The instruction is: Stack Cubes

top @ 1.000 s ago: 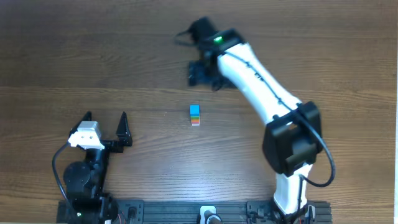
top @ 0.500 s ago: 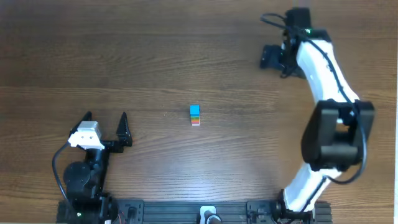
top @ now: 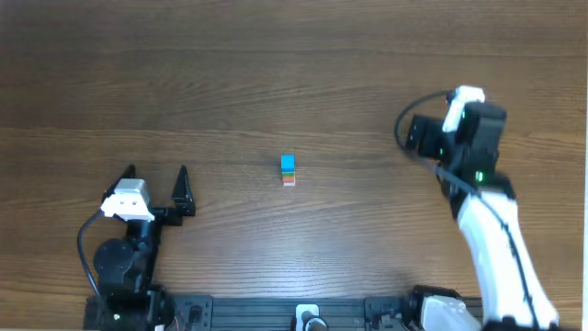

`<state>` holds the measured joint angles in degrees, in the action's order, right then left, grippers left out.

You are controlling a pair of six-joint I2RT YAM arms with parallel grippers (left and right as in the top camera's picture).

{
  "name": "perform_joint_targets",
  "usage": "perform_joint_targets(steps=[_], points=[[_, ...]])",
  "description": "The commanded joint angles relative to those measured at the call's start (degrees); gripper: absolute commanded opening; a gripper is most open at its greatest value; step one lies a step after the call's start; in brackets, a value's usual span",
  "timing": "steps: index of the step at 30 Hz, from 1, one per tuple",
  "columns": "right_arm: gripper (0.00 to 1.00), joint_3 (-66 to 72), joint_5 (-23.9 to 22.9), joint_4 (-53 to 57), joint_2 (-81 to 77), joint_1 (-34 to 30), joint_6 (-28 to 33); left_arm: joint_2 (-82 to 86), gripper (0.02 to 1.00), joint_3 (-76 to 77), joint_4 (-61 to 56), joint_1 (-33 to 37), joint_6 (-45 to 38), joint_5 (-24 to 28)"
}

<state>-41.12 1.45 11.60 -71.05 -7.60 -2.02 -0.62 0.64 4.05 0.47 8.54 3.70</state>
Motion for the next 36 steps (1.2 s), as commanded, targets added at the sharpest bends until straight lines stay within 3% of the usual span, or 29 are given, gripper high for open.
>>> perform_joint_targets(steps=[1, 7, 14, 22, 36], points=[[0.991, 10.1, 0.68, -4.66, 13.33, 1.66, 3.43, 0.24, 1.0, -0.28, 0.07, 0.39, -1.05, 0.55], [0.991, 22.36, 1.03, -10.14, 31.85, 2.34, 4.31, 0.24, 1.0, -0.28, 0.07, 0.39, -1.05, 0.55], [0.991, 31.26, 6.29, -11.87, 47.15, 2.45, 5.97, 0.24, 1.0, -0.28, 0.07, 0.39, -1.05, 0.55], [0.993, 36.92, 10.14, -11.65, 57.68, 2.49, 6.01, 0.24, 1.0, -0.28, 0.07, 0.39, -1.05, 0.55], [0.991, 37.66, 10.05, -2.67, 69.0, 4.92, 8.98, 0.24, 1.0, -0.28, 0.07, 0.39, -1.05, 0.55]])
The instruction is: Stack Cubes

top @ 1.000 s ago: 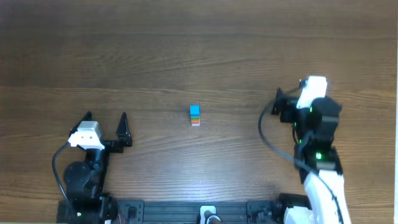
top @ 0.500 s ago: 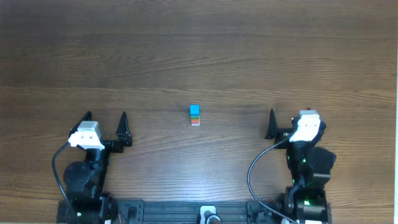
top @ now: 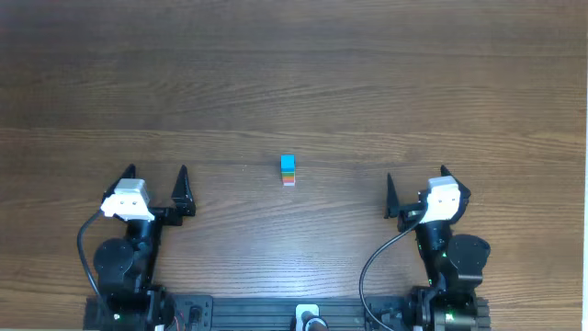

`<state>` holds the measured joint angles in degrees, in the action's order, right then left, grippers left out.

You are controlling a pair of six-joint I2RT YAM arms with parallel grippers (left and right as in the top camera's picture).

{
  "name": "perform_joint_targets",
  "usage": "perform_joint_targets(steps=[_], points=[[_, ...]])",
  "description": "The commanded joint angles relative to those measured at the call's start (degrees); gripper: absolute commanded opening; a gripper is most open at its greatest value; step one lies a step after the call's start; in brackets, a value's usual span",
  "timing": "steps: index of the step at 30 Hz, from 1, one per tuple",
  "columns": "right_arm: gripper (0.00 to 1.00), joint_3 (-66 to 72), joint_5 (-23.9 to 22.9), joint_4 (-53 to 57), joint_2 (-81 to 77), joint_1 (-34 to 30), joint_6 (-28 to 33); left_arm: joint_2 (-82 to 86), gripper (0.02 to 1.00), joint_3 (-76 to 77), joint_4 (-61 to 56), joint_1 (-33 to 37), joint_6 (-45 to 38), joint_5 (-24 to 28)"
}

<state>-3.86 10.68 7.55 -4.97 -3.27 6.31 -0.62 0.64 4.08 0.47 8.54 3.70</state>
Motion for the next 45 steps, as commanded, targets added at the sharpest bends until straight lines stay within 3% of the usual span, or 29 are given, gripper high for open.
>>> perform_joint_targets(steps=[1, 8, 15, 24, 34, 45], points=[[0.993, 0.52, 0.83, 1.7, 3.69, 0.59, 0.66, 0.24, 0.998, -0.28, 0.04, 0.39, -1.05, 0.55], [0.993, 1.01, 0.61, 1.05, 4.68, 0.66, 0.66, 0.24, 1.0, -0.28, 0.04, 0.39, -1.05, 0.55], [0.993, 3.61, -0.07, -7.74, 4.7, 1.73, 0.68, 0.24, 1.0, -0.28, 0.04, 0.39, -1.05, 0.55], [0.993, 3.61, -2.75, -4.02, 4.7, 2.67, 0.55, 0.24, 1.0, -0.28, 0.04, 0.39, -1.05, 0.55], [0.993, 3.58, -2.58, -3.91, 4.63, 2.64, -4.61, 0.24, 1.0, -0.28, 0.04, 0.39, -1.05, 0.55], [0.991, 3.56, -2.8, -3.91, 1.95, 2.6, -5.6, 0.24, 1.0, -0.28, 0.04, 0.39, -1.05, 0.55]])
